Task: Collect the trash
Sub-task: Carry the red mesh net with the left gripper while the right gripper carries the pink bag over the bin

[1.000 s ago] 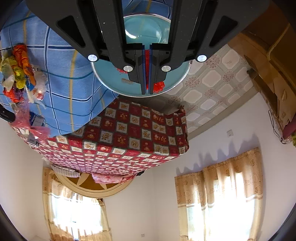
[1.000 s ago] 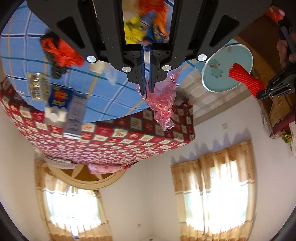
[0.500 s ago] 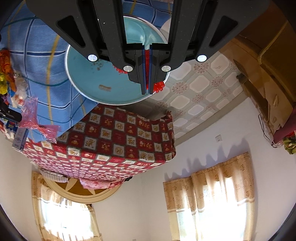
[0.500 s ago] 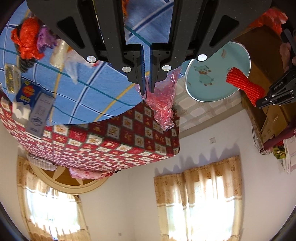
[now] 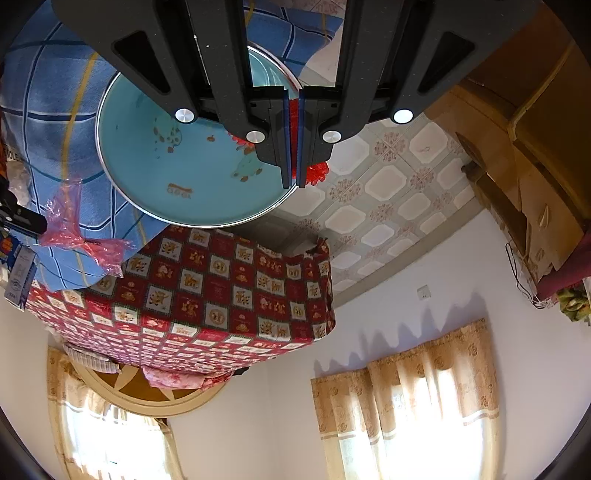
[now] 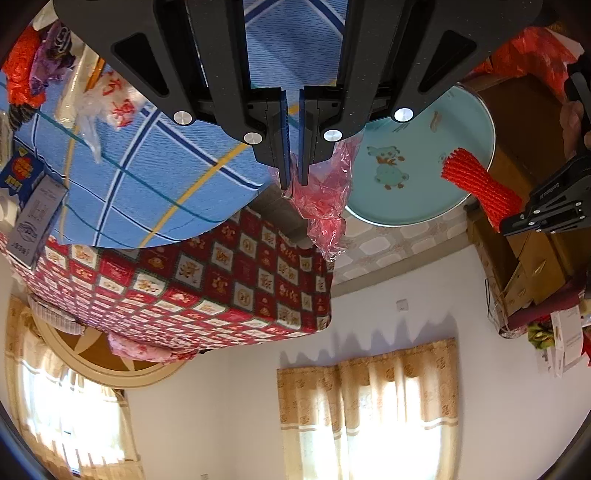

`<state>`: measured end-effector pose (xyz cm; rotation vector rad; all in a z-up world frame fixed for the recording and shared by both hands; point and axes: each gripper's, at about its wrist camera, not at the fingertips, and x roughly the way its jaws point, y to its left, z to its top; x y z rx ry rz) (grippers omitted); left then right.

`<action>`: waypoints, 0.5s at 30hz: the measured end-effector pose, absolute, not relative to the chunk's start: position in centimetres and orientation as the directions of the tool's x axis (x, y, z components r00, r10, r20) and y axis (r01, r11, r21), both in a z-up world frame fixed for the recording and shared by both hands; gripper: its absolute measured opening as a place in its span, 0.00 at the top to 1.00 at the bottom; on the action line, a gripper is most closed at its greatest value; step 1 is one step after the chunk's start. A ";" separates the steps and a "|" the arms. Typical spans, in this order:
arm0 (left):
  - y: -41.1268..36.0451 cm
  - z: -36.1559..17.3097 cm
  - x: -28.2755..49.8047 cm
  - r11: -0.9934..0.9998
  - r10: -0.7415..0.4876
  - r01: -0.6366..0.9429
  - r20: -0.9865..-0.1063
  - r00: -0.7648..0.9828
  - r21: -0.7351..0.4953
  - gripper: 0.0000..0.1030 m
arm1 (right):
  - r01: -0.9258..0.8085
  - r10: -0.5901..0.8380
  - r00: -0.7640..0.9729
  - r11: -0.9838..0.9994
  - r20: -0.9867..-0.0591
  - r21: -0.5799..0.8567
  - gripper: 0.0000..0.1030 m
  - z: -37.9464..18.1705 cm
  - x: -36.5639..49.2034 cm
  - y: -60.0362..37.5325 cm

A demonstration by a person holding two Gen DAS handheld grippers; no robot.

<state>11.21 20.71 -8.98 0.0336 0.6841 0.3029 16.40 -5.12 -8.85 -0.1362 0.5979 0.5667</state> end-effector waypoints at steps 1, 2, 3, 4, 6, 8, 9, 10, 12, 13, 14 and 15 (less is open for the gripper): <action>20.7 -9.1 11.2 0.954 0.290 -0.267 -0.618 0.730 0.132 0.98 | -0.547 0.467 0.676 0.837 -0.570 0.037 0.95 -8.9 16.4 -5.0; 20.8 -9.1 11.2 0.954 0.290 -0.268 -0.620 0.729 0.131 0.98 | -0.550 0.469 0.674 0.834 -0.571 0.036 0.95 -9.0 16.4 -4.8; 20.9 -9.2 11.2 0.954 0.289 -0.269 -0.621 0.728 0.130 0.98 | -0.555 0.471 0.672 0.831 -0.572 0.033 0.95 -9.1 16.3 -4.6; 20.9 -9.2 11.2 0.954 0.291 -0.271 -0.622 0.727 0.131 0.98 | -0.557 0.471 0.671 0.830 -0.572 0.030 0.95 -9.1 16.3 -4.6; 21.0 -9.3 11.2 0.953 0.293 -0.272 -0.624 0.725 0.132 0.98 | -0.565 0.475 0.668 0.825 -0.573 0.027 0.95 -9.1 16.2 -4.4; 21.1 -9.3 11.2 0.953 0.294 -0.273 -0.625 0.723 0.132 0.98 | -0.570 0.478 0.665 0.821 -0.574 0.023 0.95 -9.0 16.1 -4.0; 21.0 -9.3 11.2 0.953 0.294 -0.273 -0.626 0.723 0.133 0.98 | -0.574 0.480 0.663 0.818 -0.575 0.021 0.95 -9.0 16.1 -4.0; 21.0 -9.3 11.2 0.953 0.295 -0.274 -0.627 0.721 0.134 0.98 | -0.577 0.481 0.662 0.817 -0.575 0.019 0.95 -9.0 16.1 -3.8; 21.1 -9.4 11.2 0.952 0.295 -0.274 -0.629 0.720 0.133 0.98 | -0.584 0.483 0.659 0.812 -0.576 0.013 0.95 -9.0 16.0 -3.4; 21.1 -9.4 11.2 0.952 0.295 -0.274 -0.629 0.719 0.133 0.98 | -0.586 0.485 0.658 0.810 -0.577 0.012 0.95 -9.0 15.9 -3.3; 21.2 -9.4 11.3 0.952 0.294 -0.275 -0.630 0.719 0.132 0.98 | -0.591 0.487 0.655 0.807 -0.577 0.010 0.95 -9.0 15.9 -3.2; 21.2 -9.4 11.3 0.952 0.294 -0.275 -0.631 0.718 0.131 0.98 | -0.593 0.488 0.654 0.805 -0.578 0.009 0.95 -9.1 15.9 -3.1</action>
